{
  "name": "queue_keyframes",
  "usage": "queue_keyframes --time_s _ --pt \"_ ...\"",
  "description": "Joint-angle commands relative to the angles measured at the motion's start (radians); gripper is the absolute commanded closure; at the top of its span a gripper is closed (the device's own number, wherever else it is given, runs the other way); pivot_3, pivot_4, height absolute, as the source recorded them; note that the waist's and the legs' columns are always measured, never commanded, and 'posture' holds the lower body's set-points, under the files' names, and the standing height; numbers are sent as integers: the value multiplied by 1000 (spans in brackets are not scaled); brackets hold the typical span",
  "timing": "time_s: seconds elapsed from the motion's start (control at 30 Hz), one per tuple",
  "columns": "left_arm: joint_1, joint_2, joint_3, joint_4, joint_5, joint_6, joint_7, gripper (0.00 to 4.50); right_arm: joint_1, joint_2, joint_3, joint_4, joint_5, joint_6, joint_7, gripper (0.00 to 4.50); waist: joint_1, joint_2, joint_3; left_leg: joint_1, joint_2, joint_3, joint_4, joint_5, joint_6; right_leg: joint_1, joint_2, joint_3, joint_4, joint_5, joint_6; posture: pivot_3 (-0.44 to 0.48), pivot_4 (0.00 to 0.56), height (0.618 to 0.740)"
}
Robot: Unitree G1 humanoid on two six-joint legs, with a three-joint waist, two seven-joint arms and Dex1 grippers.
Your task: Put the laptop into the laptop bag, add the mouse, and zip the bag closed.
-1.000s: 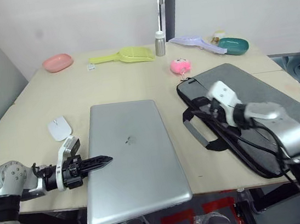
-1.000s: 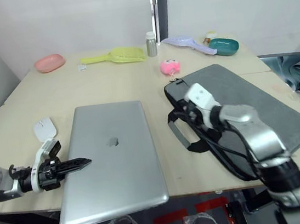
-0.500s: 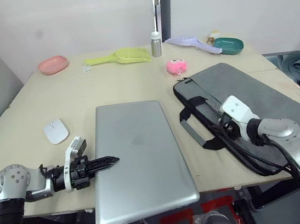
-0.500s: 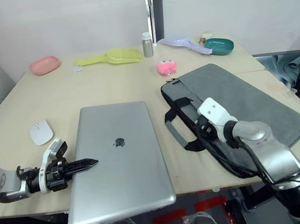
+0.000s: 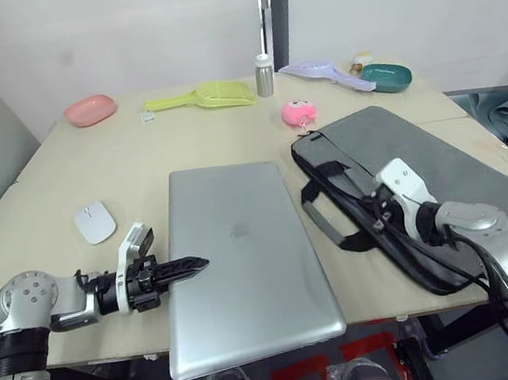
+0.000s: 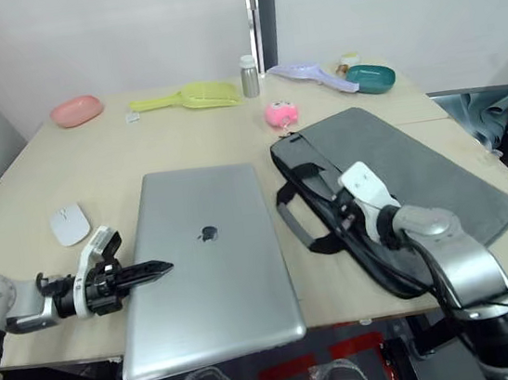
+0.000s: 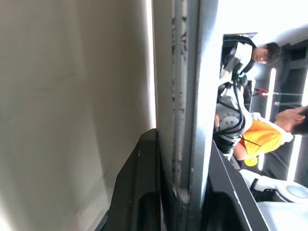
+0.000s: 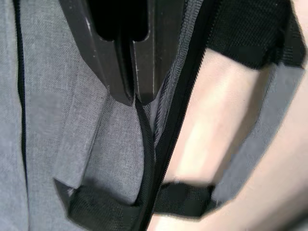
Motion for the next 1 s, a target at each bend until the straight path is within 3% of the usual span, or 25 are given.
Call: queue_keyframes --time_s 0.03,0.2,0.4,0.73,1.0 --pt "-83 -19 16 15 -134 4 7 4181 -70 10 -79 -68 108 97 -1 4486 2 0 0 0 0 0 1 0 0 0 0 0 1 0 0 0 150 740" --pt "-173 -35 -48 138 -238 4 73 4181 -140 0 -124 -49 180 174 -17 4486 12 0 0 0 0 0 1 1 -2 0 0 1 2 0 0 0 150 740" --pt "-230 -73 -66 215 -269 4 142 4181 -200 23 -165 -36 234 217 -65 4486 14 0 0 -1 0 0 1 3 -5 0 0 0 1 0 1 0 150 740" --pt "-345 -252 -20 265 -125 -35 216 4181 -233 63 -191 -34 304 252 -126 4486 26 0 0 -2 -1 -1 3 3 -5 0 -1 0 1 1 3 0 150 740" --pt "-468 -476 -23 323 58 -204 257 4181 -275 114 -178 -40 339 285 -200 4486 26 0 0 -3 -1 -1 4 3 -4 0 -1 0 1 3 4 0 150 740"
